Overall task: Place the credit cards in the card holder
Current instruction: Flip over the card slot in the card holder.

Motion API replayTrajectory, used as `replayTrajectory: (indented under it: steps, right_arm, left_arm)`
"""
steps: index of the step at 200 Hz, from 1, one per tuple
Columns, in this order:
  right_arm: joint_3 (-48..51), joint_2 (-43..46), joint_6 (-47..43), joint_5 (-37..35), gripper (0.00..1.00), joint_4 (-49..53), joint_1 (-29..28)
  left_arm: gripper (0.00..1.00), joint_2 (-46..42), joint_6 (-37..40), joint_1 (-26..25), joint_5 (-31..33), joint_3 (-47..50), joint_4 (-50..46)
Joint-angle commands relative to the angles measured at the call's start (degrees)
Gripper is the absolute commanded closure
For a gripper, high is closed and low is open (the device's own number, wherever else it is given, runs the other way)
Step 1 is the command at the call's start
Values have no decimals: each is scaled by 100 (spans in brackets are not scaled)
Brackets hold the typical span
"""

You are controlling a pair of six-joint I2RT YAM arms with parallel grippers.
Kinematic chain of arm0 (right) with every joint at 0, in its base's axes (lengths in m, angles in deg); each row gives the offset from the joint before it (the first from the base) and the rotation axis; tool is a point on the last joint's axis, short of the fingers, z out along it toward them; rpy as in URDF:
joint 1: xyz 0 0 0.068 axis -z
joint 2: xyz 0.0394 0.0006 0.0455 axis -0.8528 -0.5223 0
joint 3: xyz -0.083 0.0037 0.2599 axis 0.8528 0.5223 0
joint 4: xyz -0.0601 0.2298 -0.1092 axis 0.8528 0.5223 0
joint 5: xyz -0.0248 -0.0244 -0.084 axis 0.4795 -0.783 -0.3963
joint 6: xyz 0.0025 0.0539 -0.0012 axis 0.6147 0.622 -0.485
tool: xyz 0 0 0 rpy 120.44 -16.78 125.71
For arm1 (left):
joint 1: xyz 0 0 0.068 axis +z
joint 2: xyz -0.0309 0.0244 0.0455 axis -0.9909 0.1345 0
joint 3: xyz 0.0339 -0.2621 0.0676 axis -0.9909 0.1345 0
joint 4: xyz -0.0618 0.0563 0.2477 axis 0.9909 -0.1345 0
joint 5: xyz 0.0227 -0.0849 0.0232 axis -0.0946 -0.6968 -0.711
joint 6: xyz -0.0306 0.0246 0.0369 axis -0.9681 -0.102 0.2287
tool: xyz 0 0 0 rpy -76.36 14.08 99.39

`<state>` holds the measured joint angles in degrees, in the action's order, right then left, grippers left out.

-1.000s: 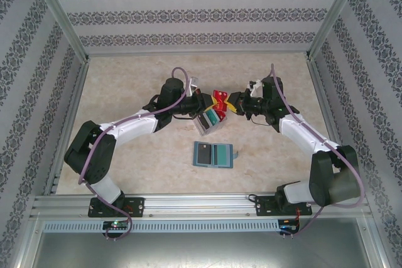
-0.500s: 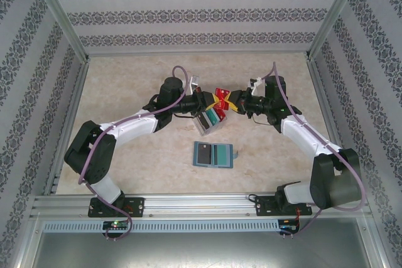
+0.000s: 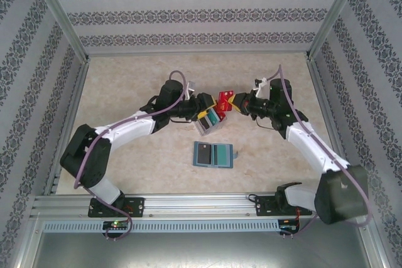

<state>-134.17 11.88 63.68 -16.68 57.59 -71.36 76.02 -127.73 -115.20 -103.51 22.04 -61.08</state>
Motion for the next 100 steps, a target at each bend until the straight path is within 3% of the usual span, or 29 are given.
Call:
replayTrajectory:
  steps: [1,19,34,65,100]
  right_arm:
    - [283,691,-1264,-1553,100,1367,-510]
    - [626,1284,-1698,-2748,100,1937,-1115]
    - [963,1570,-1691,-3213,100,2121,-1534]
    - [1612,1671,-1283,-3396,100,1989,-2087]
    - [1999,1473,-1019,-3340,100,1557,-2213]
  left_arm:
    - [31,-664,670,-56,874,254,-1424]
    - [29,-868,937,-112,1235,461,-2066]
    - [27,-904,1005,-186,1401,661,-2400]
    - [26,-864,839,-417,1404,1173,-2189]
    - [32,-621,847,-587,1453,1346,-2171]
